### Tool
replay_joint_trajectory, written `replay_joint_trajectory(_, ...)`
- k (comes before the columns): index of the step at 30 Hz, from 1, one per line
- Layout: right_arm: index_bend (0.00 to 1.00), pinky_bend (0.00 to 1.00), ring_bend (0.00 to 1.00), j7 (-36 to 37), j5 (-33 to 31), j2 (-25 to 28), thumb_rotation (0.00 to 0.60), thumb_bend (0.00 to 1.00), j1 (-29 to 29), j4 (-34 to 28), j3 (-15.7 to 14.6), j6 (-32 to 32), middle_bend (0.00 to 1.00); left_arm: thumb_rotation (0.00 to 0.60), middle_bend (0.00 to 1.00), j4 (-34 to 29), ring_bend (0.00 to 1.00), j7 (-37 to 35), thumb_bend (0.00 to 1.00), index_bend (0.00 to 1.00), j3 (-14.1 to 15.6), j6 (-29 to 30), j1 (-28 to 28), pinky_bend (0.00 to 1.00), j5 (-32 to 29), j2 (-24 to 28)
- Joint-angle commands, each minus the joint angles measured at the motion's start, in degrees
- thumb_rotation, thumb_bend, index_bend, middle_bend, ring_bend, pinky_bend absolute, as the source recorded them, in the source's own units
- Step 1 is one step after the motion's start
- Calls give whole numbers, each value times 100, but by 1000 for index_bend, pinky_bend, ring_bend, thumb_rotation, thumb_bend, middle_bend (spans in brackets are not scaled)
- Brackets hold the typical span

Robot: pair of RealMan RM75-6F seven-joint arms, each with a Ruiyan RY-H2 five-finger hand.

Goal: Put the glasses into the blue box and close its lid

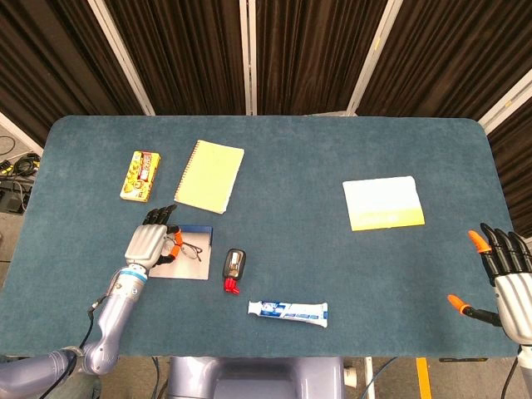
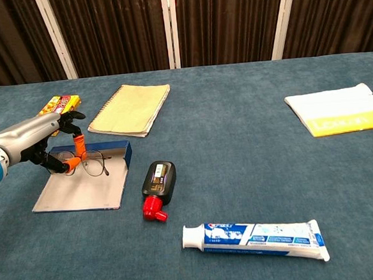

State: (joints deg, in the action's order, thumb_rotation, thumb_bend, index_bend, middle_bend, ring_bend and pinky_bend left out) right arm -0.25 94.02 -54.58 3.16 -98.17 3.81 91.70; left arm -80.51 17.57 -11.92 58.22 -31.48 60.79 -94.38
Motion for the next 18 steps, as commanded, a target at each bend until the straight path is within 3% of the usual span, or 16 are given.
replay_joint_trajectory(1, 0, 0, 0, 4, -3, 0, 600, 0, 2, -3, 1, -2, 0, 600, 0, 145, 0, -27, 489, 572, 16, -29, -29, 0, -37, -71)
replay_joint_trajectory(3, 0, 0, 0, 8, -6, 1, 600, 0, 1, -4, 2, 0, 0, 600, 0, 251, 0, -107, 487, 538, 14, -34, -35, 0, -28, -117)
replay_joint_trajectory(5, 0, 0, 0, 11, -9, 1, 600, 0, 0, -3, 3, 2, 0, 600, 0, 352, 0, -223, 475, 438, 19, -13, -34, 0, 39, -154)
replay_joint_trajectory(8, 0, 0, 0, 7, -8, -1, 600, 0, 3, -3, 2, -4, 0, 600, 0, 472, 0, -313, 327, 129, 48, 25, -28, 0, 128, -182)
replay_joint_trajectory(10, 0, 0, 0, 6, -5, -2, 600, 0, 5, -7, -1, -10, 0, 600, 0, 506, 0, -399, 170, 3, 52, 61, -16, 0, 184, -189)
replay_joint_trajectory(12, 0, 0, 0, 4, -4, -2, 600, 0, 5, -9, 0, -6, 0, 600, 0, 521, 0, -505, 113, 0, 68, 119, 4, 0, 280, -187)
replay_joint_trajectory(18, 0, 0, 0, 14, 3, 1, 600, 0, 0, -14, -2, 5, 0, 600, 0, 457, 0, -737, 64, 0, 175, 328, 61, 0, 665, -108)
